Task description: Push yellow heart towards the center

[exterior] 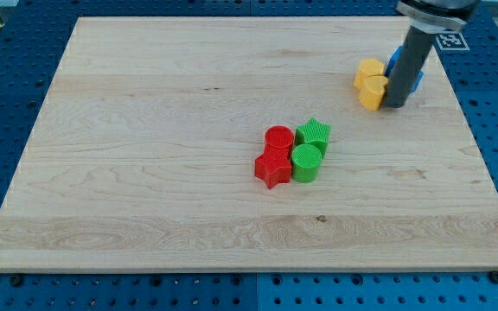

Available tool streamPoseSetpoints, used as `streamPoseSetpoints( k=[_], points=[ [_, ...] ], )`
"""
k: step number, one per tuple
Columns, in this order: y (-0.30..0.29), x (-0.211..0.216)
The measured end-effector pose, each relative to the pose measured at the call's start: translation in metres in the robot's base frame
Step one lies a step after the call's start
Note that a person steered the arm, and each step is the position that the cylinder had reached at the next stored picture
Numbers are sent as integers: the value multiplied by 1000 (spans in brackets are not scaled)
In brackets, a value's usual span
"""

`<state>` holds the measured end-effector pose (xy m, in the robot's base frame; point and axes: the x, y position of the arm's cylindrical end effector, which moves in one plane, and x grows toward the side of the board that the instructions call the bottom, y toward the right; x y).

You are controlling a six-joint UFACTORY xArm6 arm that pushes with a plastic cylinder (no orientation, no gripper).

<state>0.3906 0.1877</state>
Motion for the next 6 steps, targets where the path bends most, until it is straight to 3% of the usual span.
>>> streamPoseSetpoints(
  k=[3,6],
  points=[
    [-19,-22],
    [-86,-48]
  ],
)
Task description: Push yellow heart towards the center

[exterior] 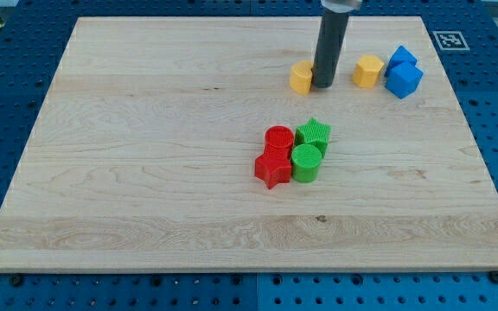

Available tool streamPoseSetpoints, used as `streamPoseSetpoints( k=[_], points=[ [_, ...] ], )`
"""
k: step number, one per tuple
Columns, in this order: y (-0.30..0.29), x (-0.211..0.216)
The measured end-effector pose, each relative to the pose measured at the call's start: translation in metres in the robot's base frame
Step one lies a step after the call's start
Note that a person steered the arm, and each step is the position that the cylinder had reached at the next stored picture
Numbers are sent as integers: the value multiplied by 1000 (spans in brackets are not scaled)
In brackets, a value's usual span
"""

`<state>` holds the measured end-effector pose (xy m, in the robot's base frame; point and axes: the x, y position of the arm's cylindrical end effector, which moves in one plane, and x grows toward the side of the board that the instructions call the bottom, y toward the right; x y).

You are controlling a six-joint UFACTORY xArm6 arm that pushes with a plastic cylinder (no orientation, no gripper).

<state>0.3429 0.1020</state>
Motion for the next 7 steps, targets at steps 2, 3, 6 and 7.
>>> streamPoseSetpoints(
  k=[2,3,6,7],
  points=[
    [-14,-28],
    [-27,-27],
    [-97,42],
    [-97,55]
  ],
)
